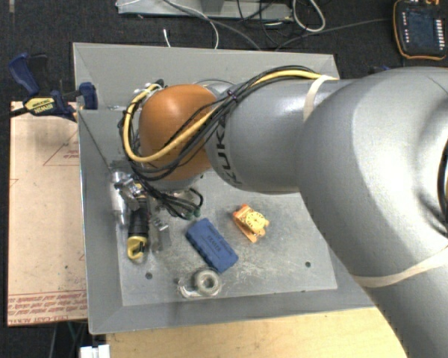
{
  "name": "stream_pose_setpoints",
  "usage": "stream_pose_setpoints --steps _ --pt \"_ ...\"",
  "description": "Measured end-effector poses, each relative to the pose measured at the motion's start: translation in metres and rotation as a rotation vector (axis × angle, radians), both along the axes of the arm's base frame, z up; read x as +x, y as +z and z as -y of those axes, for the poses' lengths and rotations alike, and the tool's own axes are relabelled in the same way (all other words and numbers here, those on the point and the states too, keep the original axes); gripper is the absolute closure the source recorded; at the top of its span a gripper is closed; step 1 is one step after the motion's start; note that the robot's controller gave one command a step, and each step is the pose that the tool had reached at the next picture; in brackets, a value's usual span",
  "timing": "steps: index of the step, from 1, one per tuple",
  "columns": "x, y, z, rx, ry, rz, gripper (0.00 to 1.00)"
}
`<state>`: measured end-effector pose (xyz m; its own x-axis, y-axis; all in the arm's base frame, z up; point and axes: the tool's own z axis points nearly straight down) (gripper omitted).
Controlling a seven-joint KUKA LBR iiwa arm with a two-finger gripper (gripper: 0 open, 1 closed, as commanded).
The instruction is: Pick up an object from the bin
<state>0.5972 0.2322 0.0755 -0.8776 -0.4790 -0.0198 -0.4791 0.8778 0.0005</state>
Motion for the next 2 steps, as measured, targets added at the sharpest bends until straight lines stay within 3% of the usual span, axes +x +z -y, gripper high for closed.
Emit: stream_pose_setpoints --steps 1,2 --pt "-0.001 0.053 0.000 -0.006 0.130 -0.008 0.00" --pt "0.004 0.024 -0.002 -0.007 0.314 -0.005 0.00"
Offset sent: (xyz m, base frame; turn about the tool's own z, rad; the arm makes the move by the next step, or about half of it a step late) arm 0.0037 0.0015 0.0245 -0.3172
